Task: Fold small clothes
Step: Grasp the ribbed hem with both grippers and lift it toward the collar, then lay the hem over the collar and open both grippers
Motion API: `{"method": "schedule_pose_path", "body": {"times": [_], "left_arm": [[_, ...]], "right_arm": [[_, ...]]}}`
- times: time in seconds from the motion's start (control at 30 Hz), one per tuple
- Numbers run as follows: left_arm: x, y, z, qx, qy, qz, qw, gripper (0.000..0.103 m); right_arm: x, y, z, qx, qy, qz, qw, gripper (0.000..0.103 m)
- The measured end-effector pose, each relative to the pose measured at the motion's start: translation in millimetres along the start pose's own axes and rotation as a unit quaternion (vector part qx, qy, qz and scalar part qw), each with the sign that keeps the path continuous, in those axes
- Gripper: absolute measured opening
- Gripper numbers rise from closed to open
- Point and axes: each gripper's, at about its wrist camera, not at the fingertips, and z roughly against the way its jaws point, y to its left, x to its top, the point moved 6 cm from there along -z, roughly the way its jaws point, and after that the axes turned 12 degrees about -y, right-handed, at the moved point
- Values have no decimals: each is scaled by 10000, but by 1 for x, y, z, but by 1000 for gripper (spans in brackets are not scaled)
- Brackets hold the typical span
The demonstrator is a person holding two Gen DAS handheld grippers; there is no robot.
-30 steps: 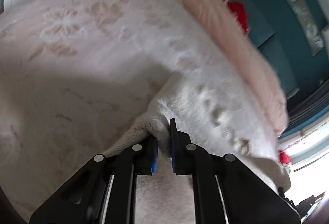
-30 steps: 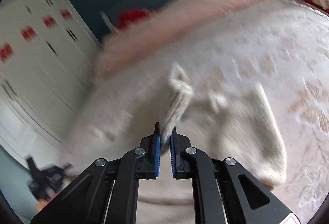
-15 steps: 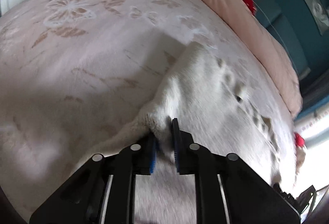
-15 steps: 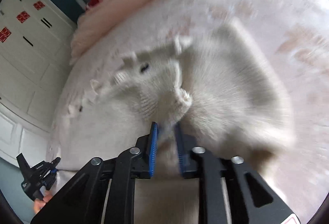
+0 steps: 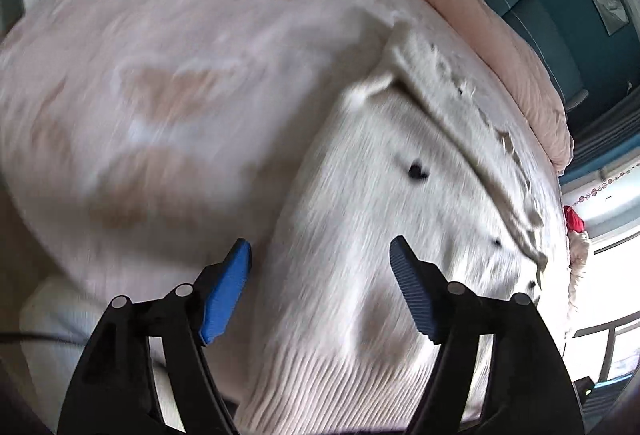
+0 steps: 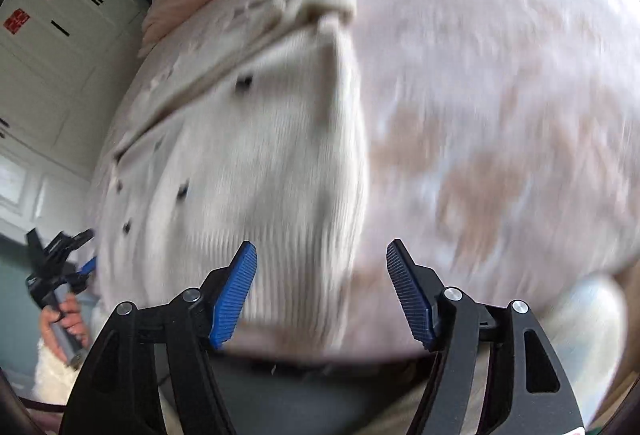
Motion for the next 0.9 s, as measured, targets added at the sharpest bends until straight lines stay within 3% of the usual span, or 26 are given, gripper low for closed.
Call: {"method": "schedule_pose_path", "body": {"times": [0.07,0.17,0.23,0.3,0.37,0.47,0.53,0.57,0.7,0.77,0.83,0.87,0.9], "left_arm": [[-11,2,5,34,-36,-42,10000,70],[-15,-3,10,9,-47,-62,10000,70],[-17,-7,13,-30,-39,-14,10000,70],[-19,-11,20,-78,-36,28,10000,70],[-19,-15,30,-183,-66,29,9998,70],[-26,-18,44,-243,-75,-142,9996,72],[-34,-17,43,-183,-9,-249,9995,74],[-41,-16,40,-111,46,-318,9994,74],[-61,-13,28,59,309,-459,9985,74],[-67,-14,25,89,382,-580,9975,75],[-71,-13,24,106,401,-638,9971,77],[-71,-14,24,76,390,-619,9973,81],[-72,-14,24,58,394,-590,9975,86]], "right_arm": [[-17,3,-10,140,197,-113,9996,67],[-16,11,-19,281,62,-184,9994,64],[-8,18,-25,336,20,-84,9994,13],[-1,23,-17,329,-65,-24,9994,8],[13,34,14,318,-510,238,9979,8],[24,38,54,186,-853,545,9947,8],[15,25,50,-63,-634,629,9960,8],[3,11,36,-202,-315,559,9977,8],[-30,-6,-6,-237,499,55,9985,14],[-27,-1,-4,-317,447,129,9984,19],[-20,5,-2,-316,354,210,9987,42],[-19,5,0,-372,293,194,9987,60],[-17,3,-1,-412,242,140,9988,63]]}}
